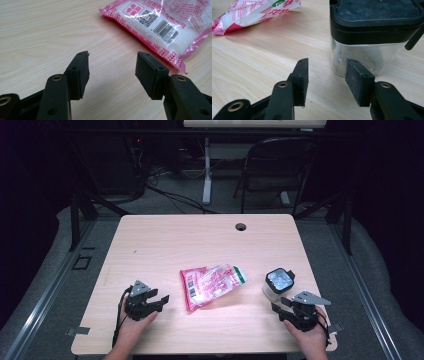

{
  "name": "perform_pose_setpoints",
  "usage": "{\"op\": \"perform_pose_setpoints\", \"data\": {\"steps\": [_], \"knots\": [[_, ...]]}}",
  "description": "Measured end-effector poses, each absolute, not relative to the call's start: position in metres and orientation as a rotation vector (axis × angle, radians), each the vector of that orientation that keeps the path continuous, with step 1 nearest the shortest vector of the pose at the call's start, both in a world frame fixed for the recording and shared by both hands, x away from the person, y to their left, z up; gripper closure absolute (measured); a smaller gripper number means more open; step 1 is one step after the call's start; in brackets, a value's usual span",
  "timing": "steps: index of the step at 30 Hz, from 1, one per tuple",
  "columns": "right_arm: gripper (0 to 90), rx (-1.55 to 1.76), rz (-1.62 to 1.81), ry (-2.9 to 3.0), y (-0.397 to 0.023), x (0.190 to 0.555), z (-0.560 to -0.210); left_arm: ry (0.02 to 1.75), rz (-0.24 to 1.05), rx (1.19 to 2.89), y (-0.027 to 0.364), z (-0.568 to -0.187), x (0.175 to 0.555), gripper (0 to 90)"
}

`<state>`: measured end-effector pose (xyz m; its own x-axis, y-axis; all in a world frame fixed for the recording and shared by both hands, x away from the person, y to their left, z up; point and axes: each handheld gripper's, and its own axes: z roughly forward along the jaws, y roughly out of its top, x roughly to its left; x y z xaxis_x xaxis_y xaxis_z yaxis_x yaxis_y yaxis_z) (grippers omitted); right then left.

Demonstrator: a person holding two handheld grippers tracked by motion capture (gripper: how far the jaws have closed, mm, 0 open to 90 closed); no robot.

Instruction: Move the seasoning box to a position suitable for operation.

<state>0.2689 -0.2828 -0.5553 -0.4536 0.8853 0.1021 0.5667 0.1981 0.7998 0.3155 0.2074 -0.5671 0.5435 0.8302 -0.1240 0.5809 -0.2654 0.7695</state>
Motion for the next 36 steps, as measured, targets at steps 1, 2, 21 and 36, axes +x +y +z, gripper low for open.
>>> {"op": "perform_pose_setpoints", "data": {"steps": [1, 2, 21, 36], "knots": [[53.6, 1.359, 1.136, 2.098, -0.283, 0.269, -0.555, 1.137, 0.388, 1.974, 0.206, -0.567, 0.315, 45.3], [53.4, 1.360, 1.138, 2.093, -0.283, 0.269, -0.555, 1.129, 0.380, 1.981, 0.205, -0.568, 0.315, 46.0], [52.6, 1.350, 1.180, 2.076, -0.281, 0.269, -0.553, 1.033, 0.421, 1.943, 0.186, -0.560, 0.308, 53.4], [51.9, 1.371, 1.202, 2.061, -0.283, 0.270, -0.554, 0.933, 0.380, 2.005, 0.131, -0.549, 0.315, 48.3]]}}
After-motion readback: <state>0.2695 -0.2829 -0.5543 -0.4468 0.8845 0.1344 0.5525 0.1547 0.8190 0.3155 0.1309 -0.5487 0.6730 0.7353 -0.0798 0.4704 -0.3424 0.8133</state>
